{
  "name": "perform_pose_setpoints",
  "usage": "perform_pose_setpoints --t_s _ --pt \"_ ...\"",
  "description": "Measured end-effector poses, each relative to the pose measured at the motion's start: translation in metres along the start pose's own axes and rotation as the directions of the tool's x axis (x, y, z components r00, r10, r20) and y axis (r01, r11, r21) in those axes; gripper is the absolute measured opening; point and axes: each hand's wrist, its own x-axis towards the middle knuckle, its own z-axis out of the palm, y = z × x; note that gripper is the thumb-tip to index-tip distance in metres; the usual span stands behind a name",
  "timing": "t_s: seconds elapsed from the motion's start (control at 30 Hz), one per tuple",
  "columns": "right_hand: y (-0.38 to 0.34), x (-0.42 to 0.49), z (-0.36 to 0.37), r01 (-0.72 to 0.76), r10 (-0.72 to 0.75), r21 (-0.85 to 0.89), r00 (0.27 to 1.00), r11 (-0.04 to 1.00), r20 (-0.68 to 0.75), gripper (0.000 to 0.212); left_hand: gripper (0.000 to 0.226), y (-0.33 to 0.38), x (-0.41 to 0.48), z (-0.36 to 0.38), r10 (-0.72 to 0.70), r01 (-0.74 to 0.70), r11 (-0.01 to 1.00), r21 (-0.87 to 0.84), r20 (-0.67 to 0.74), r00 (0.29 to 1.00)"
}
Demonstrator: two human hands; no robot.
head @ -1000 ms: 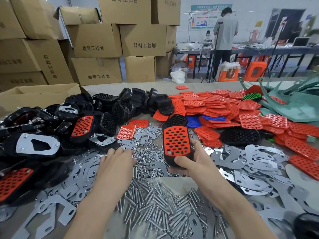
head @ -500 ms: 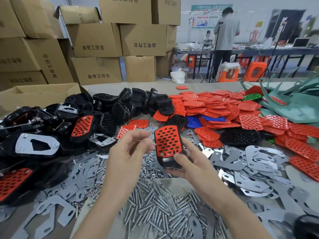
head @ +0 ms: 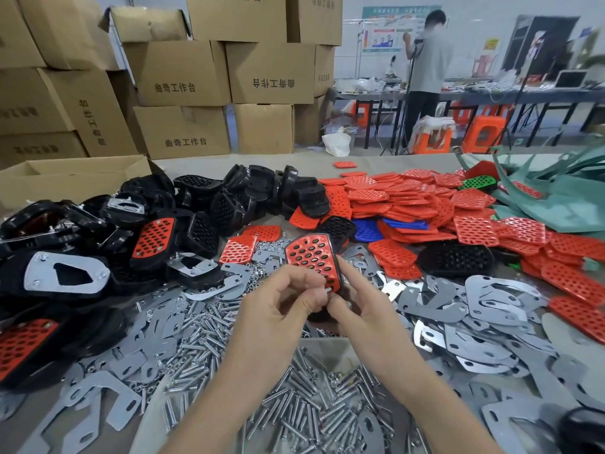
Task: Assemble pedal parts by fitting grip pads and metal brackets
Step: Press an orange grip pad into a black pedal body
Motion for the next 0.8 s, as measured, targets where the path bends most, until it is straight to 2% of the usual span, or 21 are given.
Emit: perform_pose_setpoints --t_s 0.3,0.5,0.63,0.8 --pt "0.009 -0.002 0.001 -0.031 0.032 -0.041 0.999 0.999 0.029 0.062 0.033 -0.008 0.001 0.000 0.016 -0.018 0.996 0.088 0.019 1.000" --pt "0.004 0.000 -0.003 -0.052 0.050 0.045 0.998 0.998 0.039 0.065 0.037 -0.011 0.002 -0.001 0.022 -0.025 0.996 0.089 0.034 0.999" --pt "0.001 -0.002 -0.003 -0.036 0.036 0.004 0.999 0.999 0.041 0.072 0.034 -0.012 0.000 -0.002 0.032 -0.035 0.993 0.115 0.028 0.999" --pt "0.008 -0.003 0.001 -0.069 0.065 -0.116 0.997 0.991 -0.037 0.065 0.029 -0.011 -0.001 0.002 0.062 -0.063 0.984 0.168 0.016 0.998"
